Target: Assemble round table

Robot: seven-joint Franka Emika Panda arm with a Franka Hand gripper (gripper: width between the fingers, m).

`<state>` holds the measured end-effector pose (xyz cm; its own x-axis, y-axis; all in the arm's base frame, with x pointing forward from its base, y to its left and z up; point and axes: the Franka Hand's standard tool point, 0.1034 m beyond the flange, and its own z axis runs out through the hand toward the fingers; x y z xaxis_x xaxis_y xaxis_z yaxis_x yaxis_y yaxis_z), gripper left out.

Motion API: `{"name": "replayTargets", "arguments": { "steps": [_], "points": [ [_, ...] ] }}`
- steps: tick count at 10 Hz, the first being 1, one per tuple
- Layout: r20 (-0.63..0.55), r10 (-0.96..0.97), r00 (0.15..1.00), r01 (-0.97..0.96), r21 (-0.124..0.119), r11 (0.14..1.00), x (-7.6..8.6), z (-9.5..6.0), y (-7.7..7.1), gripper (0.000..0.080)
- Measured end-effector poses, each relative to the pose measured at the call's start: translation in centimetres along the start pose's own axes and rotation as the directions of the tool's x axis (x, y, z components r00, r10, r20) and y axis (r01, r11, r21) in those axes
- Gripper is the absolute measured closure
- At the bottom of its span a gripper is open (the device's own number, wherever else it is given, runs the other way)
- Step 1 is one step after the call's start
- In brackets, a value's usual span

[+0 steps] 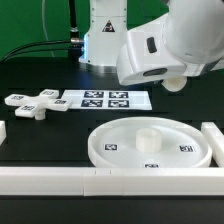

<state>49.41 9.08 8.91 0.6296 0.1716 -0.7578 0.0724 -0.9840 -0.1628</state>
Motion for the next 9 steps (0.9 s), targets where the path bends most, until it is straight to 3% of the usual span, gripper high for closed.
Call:
{"name": "replayTargets", "arguments": {
  "steps": [2,4,5,7,9],
  "points": [
    [0.001,-0.001,1.000,0.001,-0.001,1.000,0.0,0.2,0.0,0.0392],
    [-0.206,-0.056,0.977,0.053,-0.022,0.998,2.0,-0.6,0.9,0.0390],
    [-0.222,-0.081,0.972,0.077,-0.024,0.997,1.4,-1.3,1.5,0.0390],
    [-0.334,-0.127,0.934,0.117,-0.052,0.992,1.1,-5.0,2.2,0.0390],
    [-0.479,-0.122,0.869,0.095,-0.081,0.992,1.9,-4.7,2.5,0.0390]
  ]
}}
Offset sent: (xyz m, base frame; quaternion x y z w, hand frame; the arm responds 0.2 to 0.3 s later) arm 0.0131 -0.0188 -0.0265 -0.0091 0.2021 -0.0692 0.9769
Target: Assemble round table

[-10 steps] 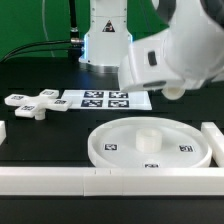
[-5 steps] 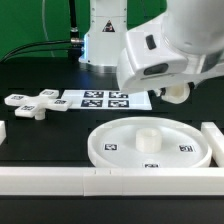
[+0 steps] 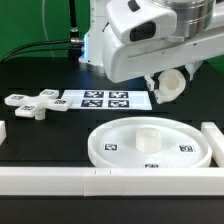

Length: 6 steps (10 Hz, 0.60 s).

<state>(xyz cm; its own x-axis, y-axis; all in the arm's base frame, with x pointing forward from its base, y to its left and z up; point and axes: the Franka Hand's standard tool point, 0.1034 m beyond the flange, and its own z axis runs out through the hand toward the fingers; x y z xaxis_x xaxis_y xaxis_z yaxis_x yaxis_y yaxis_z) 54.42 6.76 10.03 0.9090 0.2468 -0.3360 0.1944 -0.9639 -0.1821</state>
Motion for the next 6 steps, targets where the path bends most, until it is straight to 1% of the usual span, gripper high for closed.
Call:
{"name": "replayTargets", "arguments": {
  "steps": [2,3,4,5,6],
  "points": [
    [-0.136,0.002,0.991,-0.006,-0.025,1.000,0.8,-0.4,0.5,0.0390],
    [-0.203,-0.038,0.978,0.029,-0.050,0.998,1.0,-0.9,0.9,0.0390],
    [-0.275,-0.069,0.959,0.048,-0.081,0.996,1.0,-1.6,1.3,0.0390],
    [-0.308,-0.089,0.947,0.061,-0.100,0.993,0.6,-1.8,1.4,0.0390],
    [-0.392,-0.087,0.916,0.045,-0.115,0.992,1.1,-1.8,1.8,0.0390]
  ]
}}
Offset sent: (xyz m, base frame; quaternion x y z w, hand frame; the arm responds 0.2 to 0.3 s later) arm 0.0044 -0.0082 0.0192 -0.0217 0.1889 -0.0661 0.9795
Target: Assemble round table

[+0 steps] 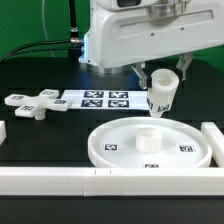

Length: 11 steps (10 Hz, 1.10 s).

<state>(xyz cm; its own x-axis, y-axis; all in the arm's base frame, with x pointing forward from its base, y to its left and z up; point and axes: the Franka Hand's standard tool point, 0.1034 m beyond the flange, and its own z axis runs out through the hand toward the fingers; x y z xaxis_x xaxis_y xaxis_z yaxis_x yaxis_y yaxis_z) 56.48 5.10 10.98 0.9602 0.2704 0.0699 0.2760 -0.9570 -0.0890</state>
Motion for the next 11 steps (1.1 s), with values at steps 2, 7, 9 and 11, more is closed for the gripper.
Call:
{"name": "replayTargets", "arguments": {
  "steps": [2,7,9,11],
  "points": [
    [-0.112,-0.006,0.994,0.002,-0.037,0.999,0.3,0.3,0.8,0.0390],
    [-0.284,-0.162,0.945,0.118,-0.166,0.979,0.7,-1.9,2.5,0.0390],
    [-0.282,-0.162,0.946,0.119,-0.165,0.979,0.6,-1.8,2.5,0.0390],
    [-0.281,-0.162,0.946,0.119,-0.164,0.979,0.6,-1.7,2.5,0.0390]
  ]
}}
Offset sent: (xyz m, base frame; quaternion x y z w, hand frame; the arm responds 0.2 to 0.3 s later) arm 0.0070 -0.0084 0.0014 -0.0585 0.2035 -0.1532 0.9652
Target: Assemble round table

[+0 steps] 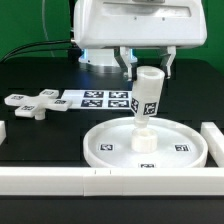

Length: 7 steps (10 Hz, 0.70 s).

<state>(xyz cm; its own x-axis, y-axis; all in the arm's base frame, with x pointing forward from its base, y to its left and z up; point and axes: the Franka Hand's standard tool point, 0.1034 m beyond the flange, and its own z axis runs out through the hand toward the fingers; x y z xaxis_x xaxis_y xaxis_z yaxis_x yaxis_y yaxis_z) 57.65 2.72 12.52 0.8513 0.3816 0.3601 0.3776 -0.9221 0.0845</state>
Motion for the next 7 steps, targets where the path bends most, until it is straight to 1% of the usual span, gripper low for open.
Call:
{"name": "replayTargets", "arguments": {
  "steps": [1,2,4,6,7],
  "points": [
    [0.000,0.001,1.000,-0.001,0.000,1.000,-0.1,0.0,-0.1,0.0390],
    [-0.004,0.019,1.000,-0.019,-0.001,1.000,-0.6,0.1,-0.4,0.0390],
    [-0.003,0.014,1.000,-0.014,-0.001,1.000,-1.3,0.8,-0.8,0.0390],
    [-0.015,0.011,1.000,-0.011,-0.007,1.000,-1.4,1.4,-1.1,0.0390],
    [-0.010,0.008,1.000,-0.008,-0.003,1.000,-1.5,1.7,-1.3,0.0390]
  ]
}}
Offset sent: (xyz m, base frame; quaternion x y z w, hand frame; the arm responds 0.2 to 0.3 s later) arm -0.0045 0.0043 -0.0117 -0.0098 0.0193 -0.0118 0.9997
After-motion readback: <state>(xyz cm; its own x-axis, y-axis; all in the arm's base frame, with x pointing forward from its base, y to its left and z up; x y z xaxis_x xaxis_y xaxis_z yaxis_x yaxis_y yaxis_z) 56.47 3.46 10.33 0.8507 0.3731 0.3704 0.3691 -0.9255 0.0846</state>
